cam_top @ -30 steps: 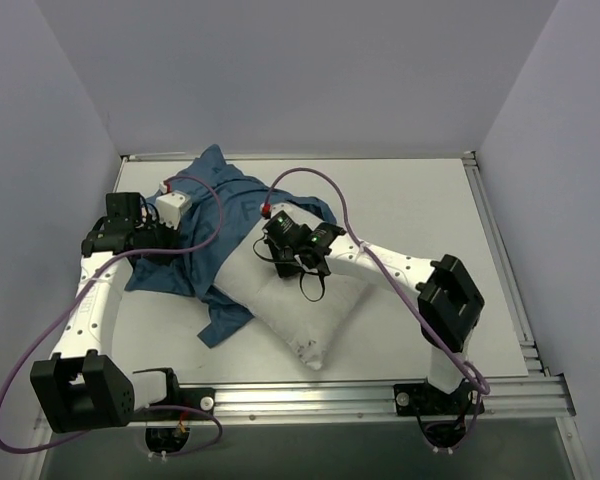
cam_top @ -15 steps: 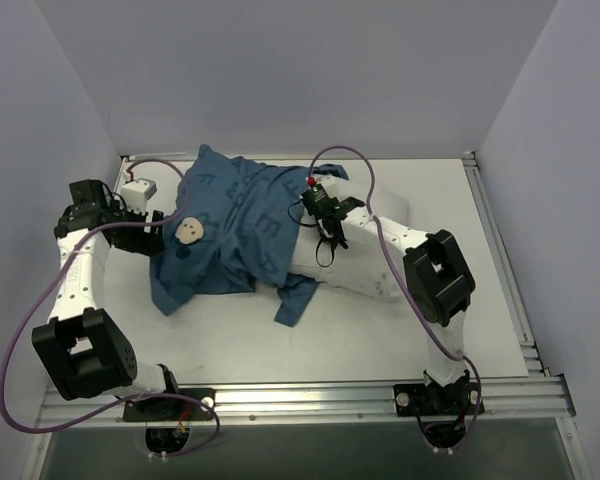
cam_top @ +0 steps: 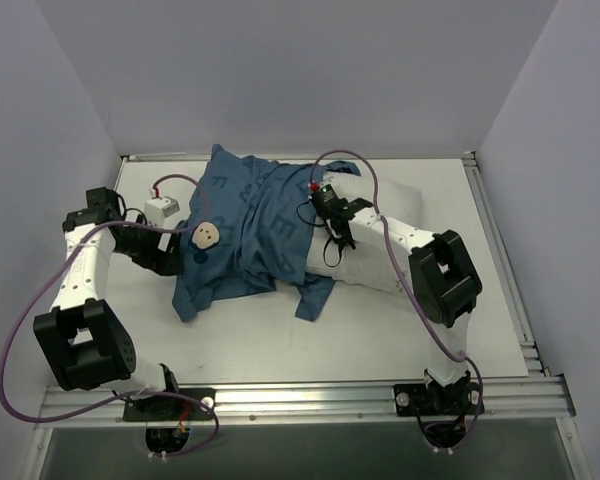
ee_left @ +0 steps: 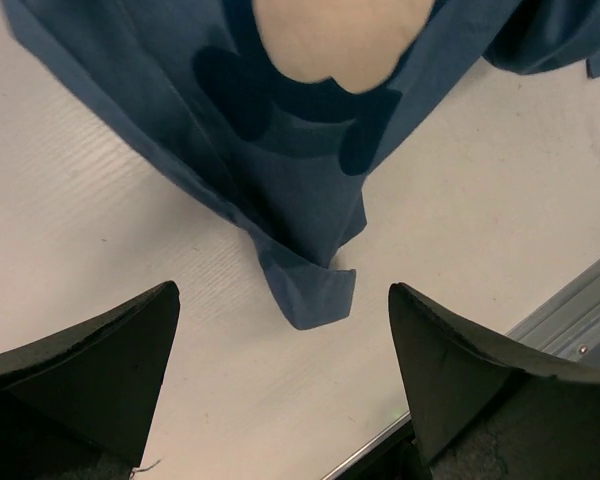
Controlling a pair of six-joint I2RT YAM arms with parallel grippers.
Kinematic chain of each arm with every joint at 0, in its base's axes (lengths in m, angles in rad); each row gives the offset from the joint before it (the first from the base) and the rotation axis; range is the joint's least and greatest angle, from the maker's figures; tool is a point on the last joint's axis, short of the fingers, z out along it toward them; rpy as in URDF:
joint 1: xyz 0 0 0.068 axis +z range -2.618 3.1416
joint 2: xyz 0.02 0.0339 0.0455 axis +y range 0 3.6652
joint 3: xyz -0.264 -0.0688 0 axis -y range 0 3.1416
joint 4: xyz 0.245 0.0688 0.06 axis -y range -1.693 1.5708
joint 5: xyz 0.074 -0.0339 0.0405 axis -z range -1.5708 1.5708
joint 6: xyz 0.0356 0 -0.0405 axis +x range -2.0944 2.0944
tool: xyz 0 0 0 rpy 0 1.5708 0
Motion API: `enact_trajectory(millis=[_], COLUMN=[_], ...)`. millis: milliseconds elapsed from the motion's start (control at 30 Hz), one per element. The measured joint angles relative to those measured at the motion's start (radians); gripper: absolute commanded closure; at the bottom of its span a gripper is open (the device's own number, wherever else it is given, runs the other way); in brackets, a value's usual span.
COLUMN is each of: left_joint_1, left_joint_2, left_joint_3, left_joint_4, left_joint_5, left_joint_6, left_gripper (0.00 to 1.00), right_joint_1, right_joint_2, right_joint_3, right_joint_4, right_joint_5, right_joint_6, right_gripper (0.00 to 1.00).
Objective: Remove the pillowcase from the pillow
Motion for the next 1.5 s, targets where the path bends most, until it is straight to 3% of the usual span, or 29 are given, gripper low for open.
enact_trajectory(millis=[167,333,367,400,433,667,833,1133,1500], left_joint_1=[-0.119,-0.214,-0.208,-0.199,-0.188,-0.048,0.116,0.111,0.173], left_joint_2=[-0.077,0.006,0.029,0.051,0.069,0.026,-0.045,-0.056,0.206], left_joint_3=[-0.18,-0.244,-0.244,-0.244,-0.244,-0.155,0.164,0.642,1.266], left_joint_4=[0.058,0.211,0.243,0.272,0.293,0.32,0.284,0.123,-0.008], left_joint_5=[-0.114,-0.277,-0.306,-0.33,-0.346,-0.362,-0.3,-0.242,-0.288], left_joint_6=[-0.037,-0.122,-0.135,-0.153,-0.158,-0.202,-0.221,-0.271,-0.359], left_gripper=[0.06,0.06,0.57,0.95,0.98,0.98,0.98,0.98,0.98], right_joint_1=[-0.013,-0.024,-0.027,-0.029,-0.032,-0.052,-0.089,-0.166,-0.245], right_joint_2=[-0.012,-0.018,-0.019,-0.02,-0.02,0.006,0.011,0.011,-0.006], right_joint_3=[-0.015,-0.022,-0.024,-0.026,-0.028,-0.033,-0.047,-0.05,-0.057], right_joint_4=[0.018,0.028,0.031,0.034,0.037,0.046,0.073,0.101,0.119], right_joint_5=[-0.036,-0.064,-0.069,-0.073,-0.076,-0.092,-0.125,-0.195,-0.302], right_joint_6=[0.001,0.006,0.006,0.006,0.006,0.009,0.014,0.033,0.06], right_gripper=[1.0,1.0,1.0,1.0,1.0,1.0,1.0,1.0,1.0])
